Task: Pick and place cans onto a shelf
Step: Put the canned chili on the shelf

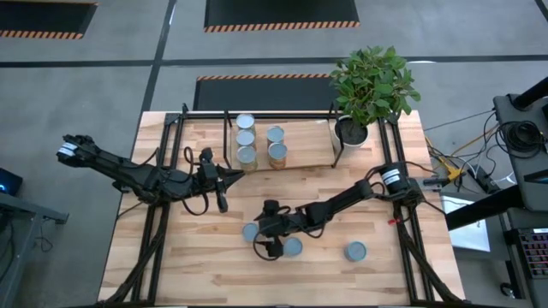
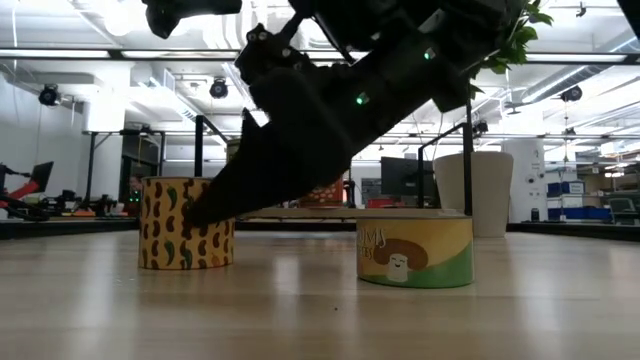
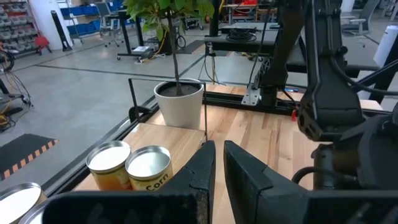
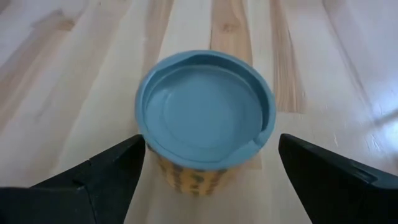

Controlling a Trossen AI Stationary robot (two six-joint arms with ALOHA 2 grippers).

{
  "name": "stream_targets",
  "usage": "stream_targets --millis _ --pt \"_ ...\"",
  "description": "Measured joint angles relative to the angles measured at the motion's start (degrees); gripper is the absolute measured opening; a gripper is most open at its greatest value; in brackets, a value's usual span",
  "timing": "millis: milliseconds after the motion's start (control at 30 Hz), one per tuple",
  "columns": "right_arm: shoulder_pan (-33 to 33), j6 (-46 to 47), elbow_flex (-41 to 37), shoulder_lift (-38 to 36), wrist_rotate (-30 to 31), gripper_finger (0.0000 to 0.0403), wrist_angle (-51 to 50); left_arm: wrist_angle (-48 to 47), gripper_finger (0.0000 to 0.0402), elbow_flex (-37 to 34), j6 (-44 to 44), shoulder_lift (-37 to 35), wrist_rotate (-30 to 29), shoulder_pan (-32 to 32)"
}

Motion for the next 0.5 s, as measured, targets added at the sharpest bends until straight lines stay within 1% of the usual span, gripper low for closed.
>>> stream_targets --millis 100,167,333,500 --pt "0.0 0.0 0.0 0.4 0.0 0.0356 1.1 0.0 0.0015 0.0 0.0 0.0 0.0 0.0" --pt "0.1 -0.3 0.0 0.3 -0.1 0.0345 1.2 0.0 0.0015 0.0 0.0 0.0 0.0 0.0" --pt "0.0 0.0 0.0 -0.7 -2.8 0.0296 1.5 0.0 0.0015 0.0 0.2 0.1 0.0 0.0" --pt "0.0 0.5 0.0 -1.2 -3.1 0.0257 1.5 -0.1 0.0015 0.0 0.2 0.1 0.0 0.0"
